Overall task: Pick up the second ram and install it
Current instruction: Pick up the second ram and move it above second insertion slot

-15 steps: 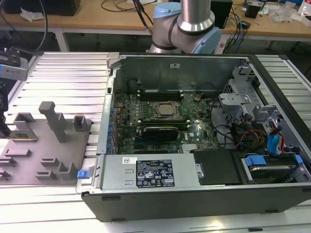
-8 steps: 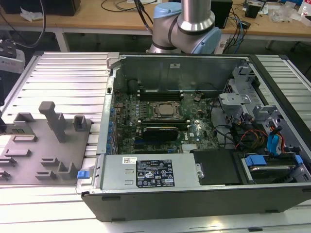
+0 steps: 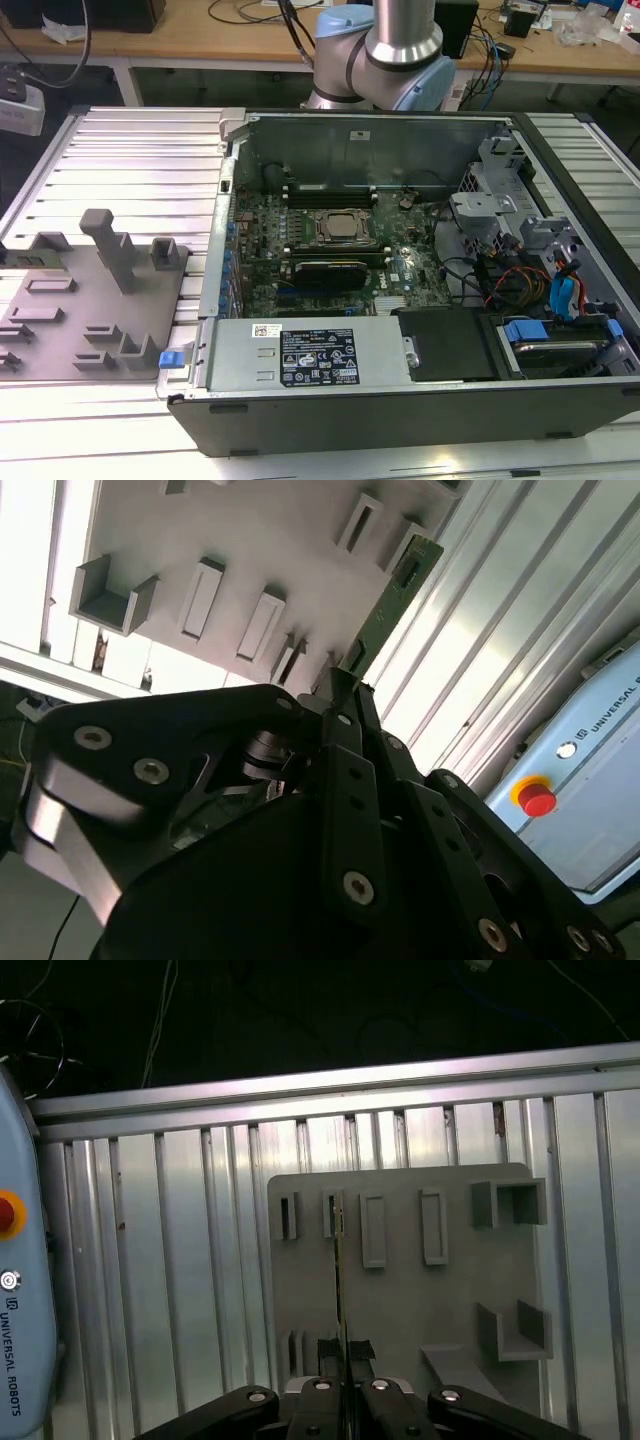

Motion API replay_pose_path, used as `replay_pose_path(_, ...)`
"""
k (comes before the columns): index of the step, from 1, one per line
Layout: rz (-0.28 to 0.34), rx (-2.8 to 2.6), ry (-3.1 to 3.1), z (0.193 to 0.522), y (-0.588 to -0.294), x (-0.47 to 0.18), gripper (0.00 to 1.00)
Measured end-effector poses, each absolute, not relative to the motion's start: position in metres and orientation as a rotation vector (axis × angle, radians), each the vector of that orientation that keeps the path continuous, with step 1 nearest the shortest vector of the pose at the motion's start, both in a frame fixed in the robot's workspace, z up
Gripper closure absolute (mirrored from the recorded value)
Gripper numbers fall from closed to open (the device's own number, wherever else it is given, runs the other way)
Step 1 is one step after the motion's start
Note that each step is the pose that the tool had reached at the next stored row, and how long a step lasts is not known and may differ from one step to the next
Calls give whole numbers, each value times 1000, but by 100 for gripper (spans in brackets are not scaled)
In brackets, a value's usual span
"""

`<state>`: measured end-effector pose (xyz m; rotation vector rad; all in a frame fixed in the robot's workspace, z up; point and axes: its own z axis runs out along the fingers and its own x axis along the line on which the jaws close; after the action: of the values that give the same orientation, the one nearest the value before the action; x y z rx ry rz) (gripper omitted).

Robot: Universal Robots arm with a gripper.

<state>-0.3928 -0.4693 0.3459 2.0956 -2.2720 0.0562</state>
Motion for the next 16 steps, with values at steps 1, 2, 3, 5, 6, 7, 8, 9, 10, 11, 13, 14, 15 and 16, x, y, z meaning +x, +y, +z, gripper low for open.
replay_pose_path(1, 58, 2095, -2271, 348, -469, -393, 87)
replay_pose_path(2, 59, 2094, -2271, 350, -469, -393, 87)
replay_pose_path(3, 61, 2094, -2270, 354, -468, -393, 87)
replay_pose_path(5, 62, 2093, -2269, 356, -468, -393, 87)
replay_pose_path(6, 62, 2093, -2269, 357, -468, -393, 87)
replay_pose_path(7, 63, 2093, -2269, 358, -468, -393, 87)
replay_pose_path(8, 64, 2092, -2268, 360, -468, -393, 87)
replay_pose_path(9, 64, 2092, -2268, 361, -467, -393, 87)
replay_pose_path(10, 65, 2092, -2268, 363, -467, -393, 87)
replay_pose_path(11, 66, 2091, -2268, 364, -467, -393, 87)
replay_pose_path(13, 69, 2090, -2266, 368, -466, -392, 87)
replay_pose_path(14, 70, 2090, -2266, 369, -466, -392, 87)
replay_pose_path(15, 70, 2089, -2265, 370, -466, -392, 87)
replay_pose_path(16, 71, 2089, -2265, 372, -466, -392, 87)
